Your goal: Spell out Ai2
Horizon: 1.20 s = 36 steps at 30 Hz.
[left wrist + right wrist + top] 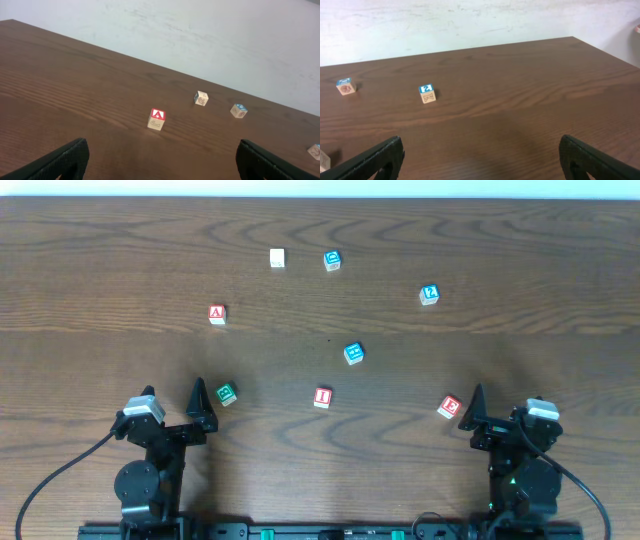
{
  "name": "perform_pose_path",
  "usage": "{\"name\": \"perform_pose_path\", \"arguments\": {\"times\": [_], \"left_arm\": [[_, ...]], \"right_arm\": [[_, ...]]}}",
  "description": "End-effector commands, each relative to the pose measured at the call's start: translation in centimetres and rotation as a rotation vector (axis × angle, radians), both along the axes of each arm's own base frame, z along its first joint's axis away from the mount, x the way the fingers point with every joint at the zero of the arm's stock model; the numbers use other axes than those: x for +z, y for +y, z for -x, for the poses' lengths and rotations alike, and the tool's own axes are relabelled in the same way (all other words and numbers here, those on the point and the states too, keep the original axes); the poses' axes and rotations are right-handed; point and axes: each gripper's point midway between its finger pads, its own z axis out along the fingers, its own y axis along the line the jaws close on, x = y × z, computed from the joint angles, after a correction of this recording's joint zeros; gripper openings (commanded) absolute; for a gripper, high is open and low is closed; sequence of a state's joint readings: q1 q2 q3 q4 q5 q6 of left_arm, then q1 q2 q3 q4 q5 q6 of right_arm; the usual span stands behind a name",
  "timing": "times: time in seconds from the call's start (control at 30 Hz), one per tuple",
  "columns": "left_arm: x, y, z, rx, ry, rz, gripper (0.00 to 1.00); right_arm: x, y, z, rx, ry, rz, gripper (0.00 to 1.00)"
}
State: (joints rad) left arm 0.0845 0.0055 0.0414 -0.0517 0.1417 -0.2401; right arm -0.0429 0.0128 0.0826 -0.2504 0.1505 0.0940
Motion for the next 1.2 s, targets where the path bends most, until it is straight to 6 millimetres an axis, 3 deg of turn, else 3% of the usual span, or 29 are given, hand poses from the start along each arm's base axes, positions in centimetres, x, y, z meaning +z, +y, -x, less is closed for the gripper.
{"name": "perform_pose_path", "arguments": {"times": [0.0,0.33,0.4,0.47,0.53,0.77,0.9,1.0,1.17], "left_arm": [[-2.0,0.4,-0.1,0.024,0.047,0.012,0.96],[-2.0,0.4,-0.1,0.024,0.047,0.012,0.95],[-2.0,0.4,-0.1,0.024,0.047,0.012,0.95],[-2.0,0.4,-0.1,0.024,0.047,0.012,0.95],[-2.0,0.4,-0.1,0.024,0.047,0.012,0.95],[-2.0,0.4,-0.1,0.024,0.047,0.012,0.95],[-2.0,0.4,-0.1,0.024,0.047,0.012,0.95],[-2.0,0.4,-0.1,0.024,0.047,0.012,0.95],[-2.0,0.4,-0.1,0.024,0.047,0.012,0.95]], "right_arm": [[-0.1,-0.3,0.1,-0.012,0.003,0.014,0.99],[0.3,-1.6,0.3,-0.08,-0.002,0.061,0.99],[1.5,-0.7,-0.1,-0.035,-0.066,0.011,0.99],[2.6,1.5,-0.6,0.083,-0.124,-0.096,0.99],[2.1,3.2,-0.6,0.17,-0.104,-0.15,0.99],[1.6,3.1,-0.6,0.153,-0.094,-0.217,0.99],[-0.1,5.5,-0.2,0.224,-0.019,-0.56,0.99],[0.0,7.2,0.1,0.315,0.006,-0.59,0.99],[0.9,7.4,0.0,0.326,-0.026,-0.655,0.99]]}}
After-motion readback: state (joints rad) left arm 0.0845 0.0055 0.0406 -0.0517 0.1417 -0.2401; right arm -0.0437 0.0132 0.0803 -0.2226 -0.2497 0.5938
